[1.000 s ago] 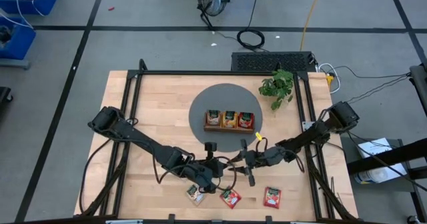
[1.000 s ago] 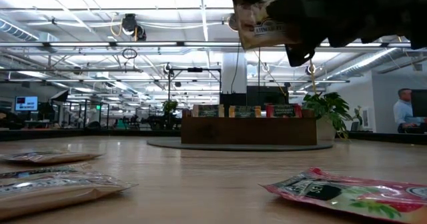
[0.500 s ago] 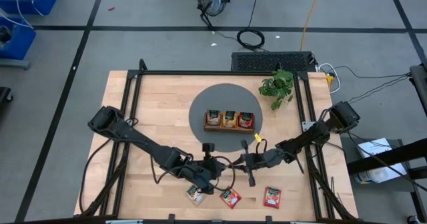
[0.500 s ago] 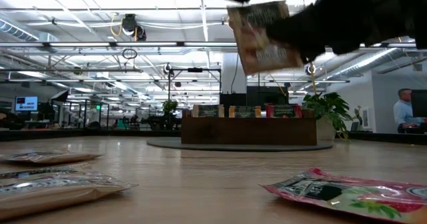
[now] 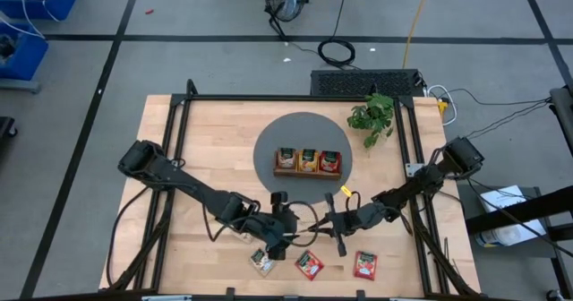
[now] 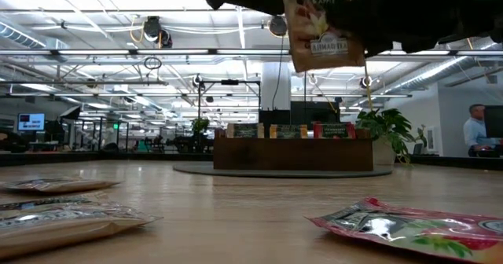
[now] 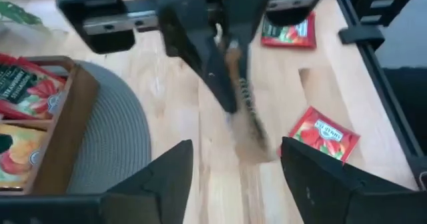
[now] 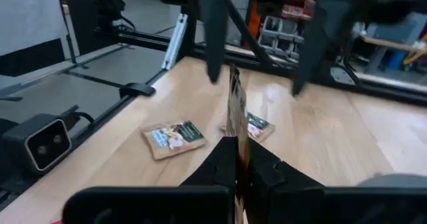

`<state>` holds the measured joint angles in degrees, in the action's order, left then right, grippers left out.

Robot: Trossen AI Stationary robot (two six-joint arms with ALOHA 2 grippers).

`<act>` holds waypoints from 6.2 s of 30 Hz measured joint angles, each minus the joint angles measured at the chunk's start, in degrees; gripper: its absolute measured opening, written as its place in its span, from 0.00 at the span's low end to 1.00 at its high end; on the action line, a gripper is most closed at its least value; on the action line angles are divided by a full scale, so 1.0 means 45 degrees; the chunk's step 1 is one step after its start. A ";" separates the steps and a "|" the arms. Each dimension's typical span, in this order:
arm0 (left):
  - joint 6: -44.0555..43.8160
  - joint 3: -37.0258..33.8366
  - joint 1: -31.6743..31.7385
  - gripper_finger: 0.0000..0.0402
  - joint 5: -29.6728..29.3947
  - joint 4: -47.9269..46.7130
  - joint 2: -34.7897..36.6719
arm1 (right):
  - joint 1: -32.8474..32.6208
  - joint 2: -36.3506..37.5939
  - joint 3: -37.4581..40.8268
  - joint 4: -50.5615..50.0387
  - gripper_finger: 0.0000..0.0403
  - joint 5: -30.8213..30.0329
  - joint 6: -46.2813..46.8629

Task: Pick & Place Tea
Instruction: Put the top right brown tea bag into the left slot of the wooden organizer, then put the left red tea bag into the right slot of the wooden organizer

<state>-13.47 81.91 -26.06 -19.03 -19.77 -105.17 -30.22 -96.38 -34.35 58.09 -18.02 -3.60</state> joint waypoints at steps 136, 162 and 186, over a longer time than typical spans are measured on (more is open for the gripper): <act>0.1900 -0.4585 0.4642 0.31 0.5000 0.0761 0.3657 | -0.0504 0.0579 0.0452 -0.4272 0.00 -0.2922 0.2214; -0.0153 -0.3894 -0.0846 0.02 0.3107 0.8282 -0.2600 | -0.2210 -0.1914 -0.2731 -0.5847 0.00 0.2792 0.2533; -0.0943 -0.3075 -0.0094 0.02 0.4818 0.7172 -0.3471 | -0.1123 -0.3808 -0.3317 -0.4818 0.00 0.4229 0.2172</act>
<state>-17.71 68.07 -26.49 2.65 12.50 -120.79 -35.28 -113.51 -49.27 36.41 1.01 6.17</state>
